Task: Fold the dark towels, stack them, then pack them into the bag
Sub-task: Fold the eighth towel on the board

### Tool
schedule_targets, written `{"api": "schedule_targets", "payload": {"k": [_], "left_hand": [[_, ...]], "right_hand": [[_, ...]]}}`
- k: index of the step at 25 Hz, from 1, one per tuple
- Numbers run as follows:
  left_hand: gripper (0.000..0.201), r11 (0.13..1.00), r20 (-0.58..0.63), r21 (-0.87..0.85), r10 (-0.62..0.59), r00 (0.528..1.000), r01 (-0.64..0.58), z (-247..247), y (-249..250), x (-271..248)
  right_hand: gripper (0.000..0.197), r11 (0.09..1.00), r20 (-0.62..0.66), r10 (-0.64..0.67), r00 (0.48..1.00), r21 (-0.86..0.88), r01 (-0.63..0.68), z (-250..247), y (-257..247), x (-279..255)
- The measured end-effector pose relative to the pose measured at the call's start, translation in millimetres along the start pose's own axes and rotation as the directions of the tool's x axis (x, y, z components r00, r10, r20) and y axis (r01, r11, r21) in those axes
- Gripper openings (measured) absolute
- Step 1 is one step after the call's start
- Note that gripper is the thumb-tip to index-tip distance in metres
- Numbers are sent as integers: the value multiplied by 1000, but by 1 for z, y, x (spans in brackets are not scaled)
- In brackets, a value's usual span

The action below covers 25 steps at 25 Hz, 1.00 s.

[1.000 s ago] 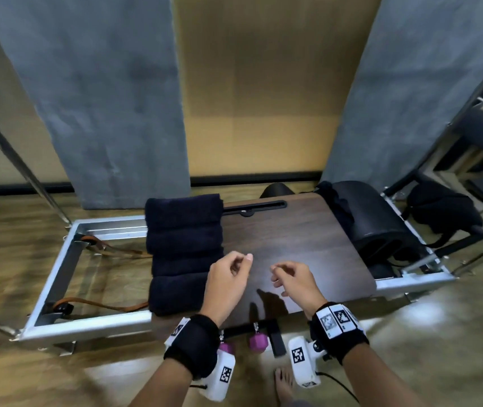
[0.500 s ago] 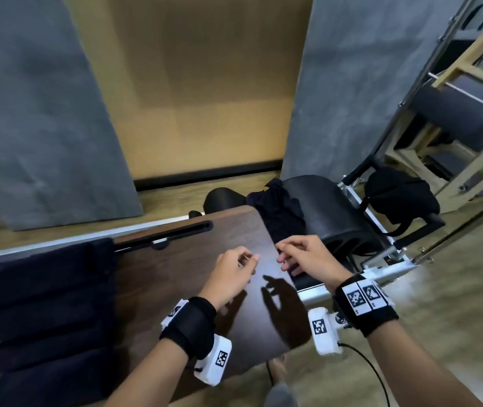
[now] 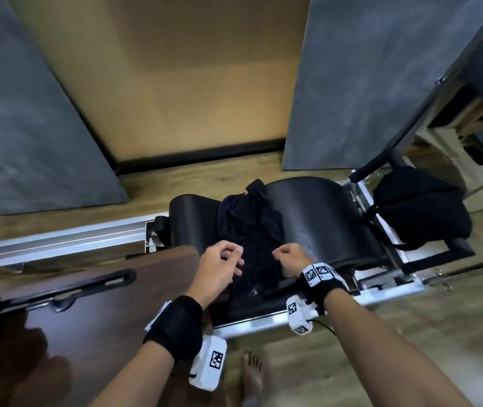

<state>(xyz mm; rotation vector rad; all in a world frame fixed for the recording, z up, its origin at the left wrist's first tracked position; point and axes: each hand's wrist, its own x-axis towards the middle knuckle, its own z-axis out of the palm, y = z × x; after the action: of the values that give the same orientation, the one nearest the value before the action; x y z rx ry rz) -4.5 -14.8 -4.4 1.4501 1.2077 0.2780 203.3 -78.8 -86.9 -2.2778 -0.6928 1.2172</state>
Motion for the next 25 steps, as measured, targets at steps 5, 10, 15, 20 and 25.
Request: {"api": "schedule_targets", "payload": {"k": [5,10,15,20,25], "left_hand": [[15,999,-23,1,-47,999,47,20,13,45],[15,998,-52,-12,-70,996,69,28,19,66],[15,997,-51,11,-78,996,79,37,13,65],[12,1000,-28,21,4,1000,-3,37,18,49],[49,940,-46,44,341,939,-340,37,51,12]], "right_hand": [[40,990,93,46,995,-135,-34,-1,-5,61],[44,976,19,128,992,176,-129,-7,4,88],[36,556,77,88,993,824,-114,-33,-20,81],[43,398,47,-214,976,916,43,-78,-59,44],[38,397,4,-513,858,888,233,-112,-90,-36]]}}
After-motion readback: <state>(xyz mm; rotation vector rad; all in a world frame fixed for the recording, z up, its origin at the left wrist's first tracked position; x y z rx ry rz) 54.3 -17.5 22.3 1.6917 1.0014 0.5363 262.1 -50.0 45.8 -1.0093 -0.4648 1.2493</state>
